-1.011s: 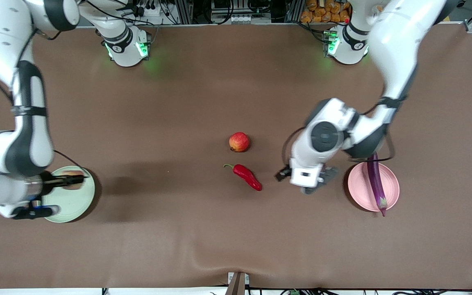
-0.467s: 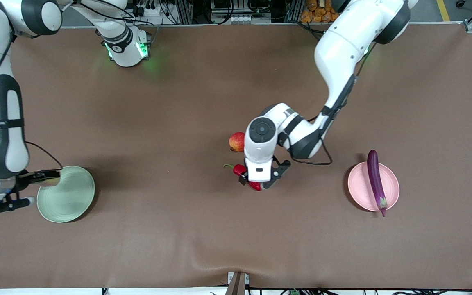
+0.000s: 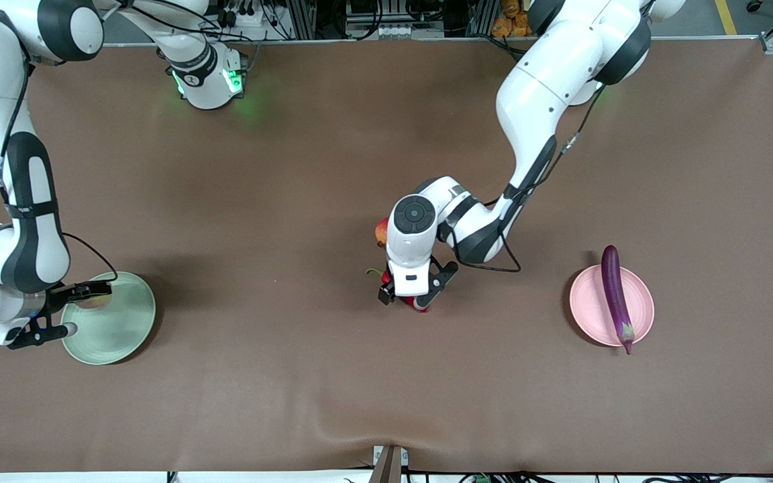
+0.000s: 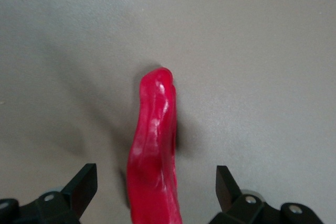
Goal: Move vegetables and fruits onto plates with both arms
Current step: 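Grasp the red chili with the left gripper while the right gripper carries the apple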
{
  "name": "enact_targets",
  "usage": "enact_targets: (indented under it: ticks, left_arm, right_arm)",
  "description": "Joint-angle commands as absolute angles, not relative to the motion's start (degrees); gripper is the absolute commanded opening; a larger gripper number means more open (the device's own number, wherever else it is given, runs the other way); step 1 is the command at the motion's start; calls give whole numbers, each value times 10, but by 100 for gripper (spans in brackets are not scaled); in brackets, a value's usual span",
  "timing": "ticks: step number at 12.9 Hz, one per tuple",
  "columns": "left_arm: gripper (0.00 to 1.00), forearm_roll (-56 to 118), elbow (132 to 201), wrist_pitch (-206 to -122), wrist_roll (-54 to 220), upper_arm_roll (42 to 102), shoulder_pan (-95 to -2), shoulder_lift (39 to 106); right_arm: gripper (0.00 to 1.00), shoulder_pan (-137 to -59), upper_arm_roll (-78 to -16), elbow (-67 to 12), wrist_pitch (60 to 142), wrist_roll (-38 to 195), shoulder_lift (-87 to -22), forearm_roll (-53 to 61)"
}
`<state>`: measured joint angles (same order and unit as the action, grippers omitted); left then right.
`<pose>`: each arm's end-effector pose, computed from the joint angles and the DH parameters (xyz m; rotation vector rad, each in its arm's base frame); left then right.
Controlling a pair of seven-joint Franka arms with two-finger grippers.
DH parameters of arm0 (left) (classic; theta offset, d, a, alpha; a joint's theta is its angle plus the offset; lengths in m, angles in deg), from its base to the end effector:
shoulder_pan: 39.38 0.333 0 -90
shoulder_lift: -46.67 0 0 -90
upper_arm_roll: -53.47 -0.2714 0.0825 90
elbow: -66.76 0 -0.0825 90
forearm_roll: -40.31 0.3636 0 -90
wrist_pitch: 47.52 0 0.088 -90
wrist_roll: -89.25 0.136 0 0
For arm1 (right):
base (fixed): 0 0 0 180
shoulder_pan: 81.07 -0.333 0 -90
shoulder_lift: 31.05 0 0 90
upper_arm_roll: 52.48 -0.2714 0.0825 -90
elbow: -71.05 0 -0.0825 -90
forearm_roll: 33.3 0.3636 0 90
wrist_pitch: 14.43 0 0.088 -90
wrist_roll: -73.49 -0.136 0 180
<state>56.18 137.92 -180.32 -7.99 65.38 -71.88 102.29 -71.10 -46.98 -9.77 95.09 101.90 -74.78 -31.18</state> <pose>0.5410 -0.4692 0.1498 2.7678 1.2453 0.1336 0.6231 -0.1614 0.1813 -3.0344 -0.3456 0.3895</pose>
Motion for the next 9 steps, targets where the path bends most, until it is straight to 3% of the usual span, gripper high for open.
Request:
enact_targets:
  ticks: [1,3,4,5,6,9]
  left_arm:
    - [78,564,1357,-1818,-100,635,-738,1043]
    - [48,564,1358,-1825,-99,634,-738,1044]
    - [29,564,1358,-1825,-96,634,-738,1048]
    - [7,565,1358,-1825,-92,634,-738,1049]
    - [0,567,1358,-1825,-90,633,-738,1050]
    - [0,565,1360,-1805,-59,630,-721,1022]
  right_arm:
    - [67,-705,-476,-99,963,1017,-760,-300]
    - [83,-704,-476,-99,968,1017,-762,-297]
    - [100,-704,-476,-99,967,1019,-761,-297]
    - [100,-705,-476,-97,966,1019,-761,-297]
    - [100,-706,-476,-95,966,1017,-760,-297]
    - [100,-717,-481,-76,937,999,-753,-296]
